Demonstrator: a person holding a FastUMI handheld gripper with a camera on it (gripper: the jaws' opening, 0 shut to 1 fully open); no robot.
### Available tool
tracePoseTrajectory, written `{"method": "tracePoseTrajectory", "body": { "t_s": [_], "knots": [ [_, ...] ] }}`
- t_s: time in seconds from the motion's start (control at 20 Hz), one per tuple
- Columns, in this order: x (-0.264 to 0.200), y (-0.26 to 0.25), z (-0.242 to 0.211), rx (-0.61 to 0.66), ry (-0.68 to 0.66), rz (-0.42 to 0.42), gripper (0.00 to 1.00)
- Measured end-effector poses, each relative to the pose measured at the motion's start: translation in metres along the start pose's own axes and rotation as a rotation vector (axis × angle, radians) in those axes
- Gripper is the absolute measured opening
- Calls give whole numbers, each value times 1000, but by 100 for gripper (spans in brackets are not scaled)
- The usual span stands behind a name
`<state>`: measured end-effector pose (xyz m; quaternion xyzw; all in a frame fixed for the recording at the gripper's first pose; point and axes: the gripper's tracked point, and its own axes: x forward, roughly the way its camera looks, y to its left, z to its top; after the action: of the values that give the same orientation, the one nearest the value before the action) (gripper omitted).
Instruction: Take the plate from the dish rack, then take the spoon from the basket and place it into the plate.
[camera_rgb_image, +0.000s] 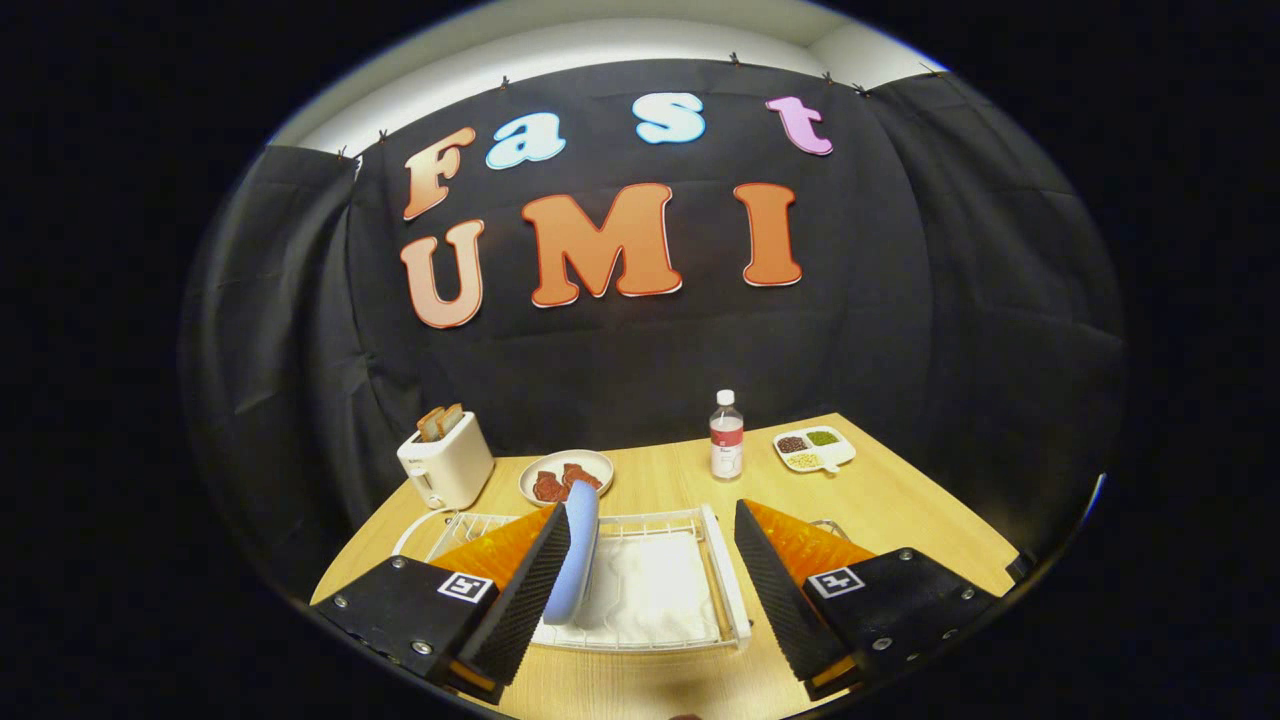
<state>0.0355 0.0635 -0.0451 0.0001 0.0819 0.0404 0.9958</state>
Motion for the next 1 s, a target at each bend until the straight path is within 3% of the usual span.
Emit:
{"method": "tracePoseTrajectory", "body": {
  "t_s": [0.3, 0.85, 0.95, 1.0],
  "knots": [
    [36, 42, -27, -16, 96, 53, 99],
    [99, 68, -84, -38, 309, -1, 98],
    [106, 70, -91, -37, 338, -14, 91],
    [108, 70, -95, -38, 357, -26, 81]
  ]
}}
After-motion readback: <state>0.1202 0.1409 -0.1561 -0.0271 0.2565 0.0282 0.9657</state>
